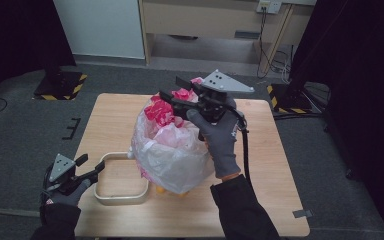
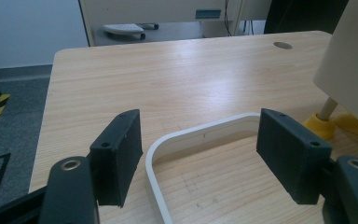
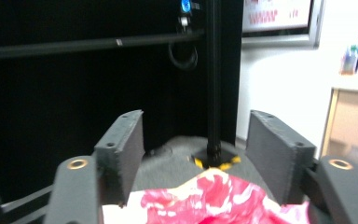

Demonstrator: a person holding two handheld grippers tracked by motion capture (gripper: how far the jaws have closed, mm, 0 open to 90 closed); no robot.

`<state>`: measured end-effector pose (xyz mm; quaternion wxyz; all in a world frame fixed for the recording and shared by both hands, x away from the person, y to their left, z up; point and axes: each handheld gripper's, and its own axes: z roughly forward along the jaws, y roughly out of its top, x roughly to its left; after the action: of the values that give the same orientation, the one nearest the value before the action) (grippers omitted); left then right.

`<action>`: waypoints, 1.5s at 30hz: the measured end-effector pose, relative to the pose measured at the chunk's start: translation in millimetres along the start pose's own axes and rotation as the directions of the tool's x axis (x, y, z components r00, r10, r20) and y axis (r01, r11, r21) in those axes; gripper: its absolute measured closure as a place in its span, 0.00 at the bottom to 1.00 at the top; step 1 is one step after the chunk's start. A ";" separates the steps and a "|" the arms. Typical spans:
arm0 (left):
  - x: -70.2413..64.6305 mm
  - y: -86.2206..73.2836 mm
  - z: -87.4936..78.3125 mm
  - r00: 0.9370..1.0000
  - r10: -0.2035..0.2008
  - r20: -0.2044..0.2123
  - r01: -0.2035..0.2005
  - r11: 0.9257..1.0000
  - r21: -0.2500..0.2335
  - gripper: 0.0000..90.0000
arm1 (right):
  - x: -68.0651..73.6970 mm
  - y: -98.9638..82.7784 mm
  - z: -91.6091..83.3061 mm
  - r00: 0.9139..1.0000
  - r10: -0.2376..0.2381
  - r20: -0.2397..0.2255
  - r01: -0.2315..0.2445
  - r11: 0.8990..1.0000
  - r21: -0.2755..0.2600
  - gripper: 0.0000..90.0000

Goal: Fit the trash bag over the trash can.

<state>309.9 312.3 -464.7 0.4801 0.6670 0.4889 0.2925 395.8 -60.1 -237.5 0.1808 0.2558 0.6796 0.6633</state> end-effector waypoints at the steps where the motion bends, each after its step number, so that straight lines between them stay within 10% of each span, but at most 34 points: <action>1: 0.0 0.0 0.0 1.000 0.000 0.000 0.000 1.000 0.000 0.34 | 0.0 0.0 0.0 1.000 0.000 0.000 0.000 1.000 0.000 0.39; 8: 0.0 0.0 -0.1 1.000 -0.001 0.000 0.001 1.000 -0.002 0.34 | -3.2 -28.6 23.8 0.999 -0.003 0.045 -0.006 0.980 0.199 0.42; 14: -0.1 -0.1 -0.1 1.000 0.002 -0.001 -0.002 1.000 0.000 0.34 | -7.5 -37.7 33.0 0.995 -0.015 0.098 -0.021 0.932 0.361 0.44; 15: -0.2 -0.1 -0.2 1.000 0.003 -0.001 -0.003 1.000 0.000 0.34 | -8.6 -40.5 36.9 0.994 -0.025 0.108 -0.022 0.910 0.415 0.44; 30: -1.2 -0.3 0.4 1.000 0.009 0.005 -0.009 1.000 0.004 0.34 | -7.6 -55.1 58.7 0.994 -0.054 0.098 -0.017 0.790 0.612 0.45; 45: -0.6 -0.5 0.5 1.000 0.007 0.007 -0.007 1.000 0.005 0.34 | -1.8 -31.2 33.8 0.994 -0.058 0.089 0.024 0.939 0.344 0.44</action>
<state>309.9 311.6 -465.4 0.4789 0.6710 0.4857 0.2907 413.7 -33.4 -270.5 0.1804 0.3013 0.7802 0.5177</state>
